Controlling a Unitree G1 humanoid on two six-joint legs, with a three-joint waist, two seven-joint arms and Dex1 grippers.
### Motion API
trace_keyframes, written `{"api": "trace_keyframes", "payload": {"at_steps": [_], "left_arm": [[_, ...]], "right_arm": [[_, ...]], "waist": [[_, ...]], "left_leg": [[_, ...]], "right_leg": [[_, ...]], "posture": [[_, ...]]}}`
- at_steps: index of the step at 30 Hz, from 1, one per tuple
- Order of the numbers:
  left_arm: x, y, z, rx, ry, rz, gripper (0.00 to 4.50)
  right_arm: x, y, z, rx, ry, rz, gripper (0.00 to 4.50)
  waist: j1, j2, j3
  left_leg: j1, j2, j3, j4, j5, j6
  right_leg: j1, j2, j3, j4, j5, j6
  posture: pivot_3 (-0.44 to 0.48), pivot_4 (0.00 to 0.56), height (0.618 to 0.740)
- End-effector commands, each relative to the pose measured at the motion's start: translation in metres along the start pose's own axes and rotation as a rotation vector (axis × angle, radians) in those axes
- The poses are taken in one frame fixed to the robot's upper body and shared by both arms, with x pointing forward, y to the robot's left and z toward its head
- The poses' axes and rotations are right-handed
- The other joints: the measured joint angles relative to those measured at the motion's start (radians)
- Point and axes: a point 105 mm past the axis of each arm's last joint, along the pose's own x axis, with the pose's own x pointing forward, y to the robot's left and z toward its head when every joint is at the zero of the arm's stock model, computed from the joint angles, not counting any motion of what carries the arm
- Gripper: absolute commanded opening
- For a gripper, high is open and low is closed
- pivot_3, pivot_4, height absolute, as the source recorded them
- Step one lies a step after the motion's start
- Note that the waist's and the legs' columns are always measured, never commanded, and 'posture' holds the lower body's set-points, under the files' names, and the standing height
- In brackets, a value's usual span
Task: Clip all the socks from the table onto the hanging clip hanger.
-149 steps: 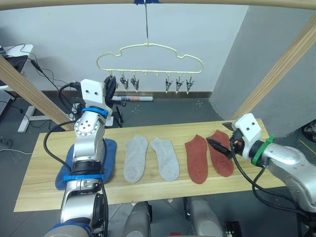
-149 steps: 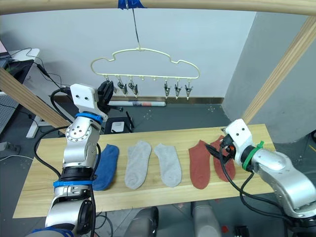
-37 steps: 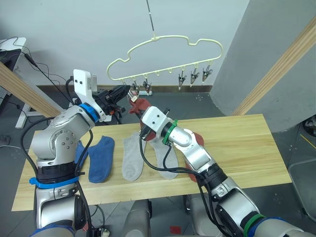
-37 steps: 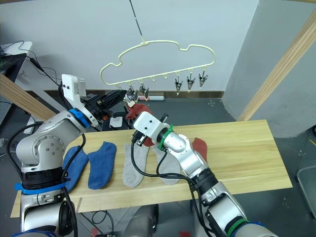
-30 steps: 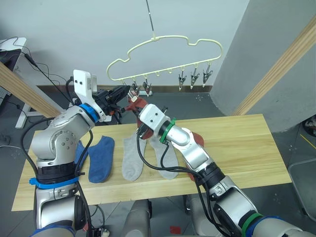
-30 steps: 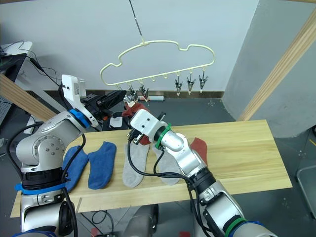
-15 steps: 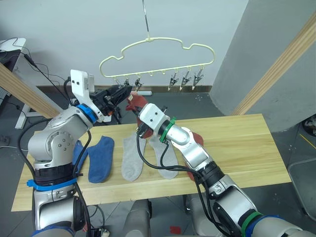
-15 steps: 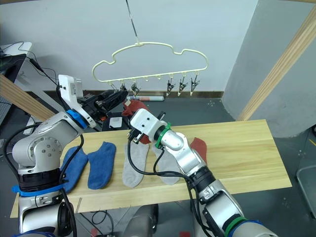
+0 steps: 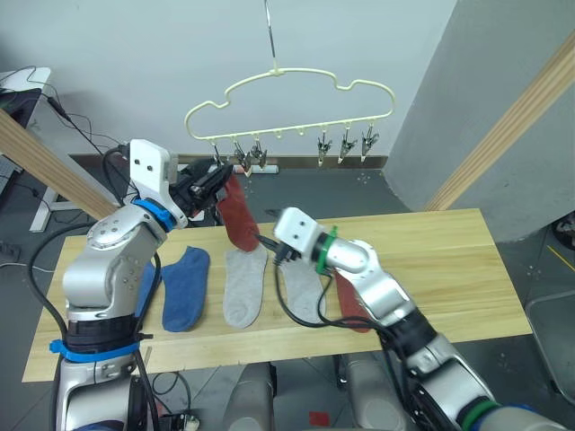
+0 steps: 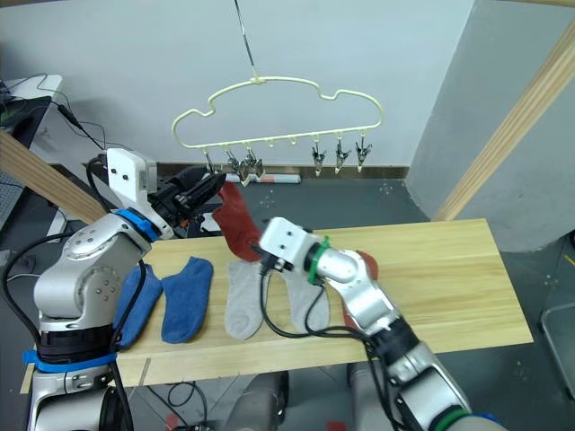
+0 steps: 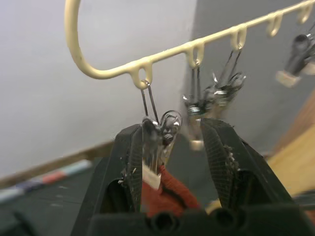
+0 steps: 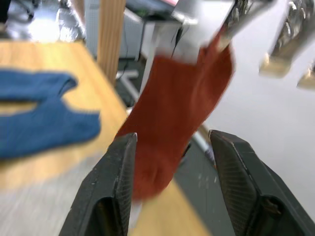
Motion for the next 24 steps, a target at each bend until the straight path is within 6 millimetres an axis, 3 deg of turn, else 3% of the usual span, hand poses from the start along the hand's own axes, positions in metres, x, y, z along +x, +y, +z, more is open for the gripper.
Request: {"api": "trace_keyframes", "payload": {"at_steps": [1, 6, 11, 21, 24], "left_arm": [[-0.002, -0.009, 0.019, 0.164, -0.133, 0.029, 2.06], [-0.011, -0.013, 0.024, 0.211, -0.223, 0.145, 2.06], [-0.012, -0.030, 0.014, 0.151, -0.228, 0.172, 2.06], [0.006, -0.028, -0.012, 0.016, -0.174, 0.289, 2.06], [0.012, -0.029, -0.017, 0.015, -0.158, 0.288, 1.67]], "right_arm": [[-0.029, -0.008, 0.031, -0.007, -0.054, 0.016, 2.46], [-0.073, -0.021, 0.040, 0.023, -0.007, 0.020, 2.46], [-0.099, -0.040, 0.050, 0.060, 0.012, -0.030, 2.46], [-0.115, -0.058, 0.059, 0.098, 0.035, -0.075, 2.46], [-0.117, -0.058, 0.061, 0.102, 0.038, -0.079, 2.51]], "waist": [[0.004, 0.000, 0.000], [0.004, 0.000, 0.000], [0.004, 0.000, 0.000], [-0.003, 0.000, 0.000], [-0.007, 0.000, 0.000]], "left_leg": [[0.000, 0.000, 0.000, 0.000, -0.001, 0.001], [0.000, 0.001, 0.001, 0.002, -0.002, 0.003], [0.000, 0.001, 0.000, 0.009, -0.002, 0.004], [0.004, 0.001, 0.000, 0.014, -0.002, 0.005], [0.004, 0.001, 0.000, 0.014, -0.002, 0.005]], "right_leg": [[0.000, 0.000, 0.000, 0.000, 0.000, 0.000], [0.000, 0.000, 0.000, 0.001, 0.000, 0.000], [0.003, 0.001, -0.001, 0.001, 0.000, 0.000], [0.010, 0.002, -0.001, 0.001, 0.001, 0.008], [0.010, 0.002, -0.001, 0.001, 0.002, 0.007]], "posture": [[-0.174, 0.323, 0.740], [-0.189, 0.322, 0.740], [-0.197, 0.321, 0.740], [-0.234, 0.327, 0.740], [-0.240, 0.328, 0.740]]}}
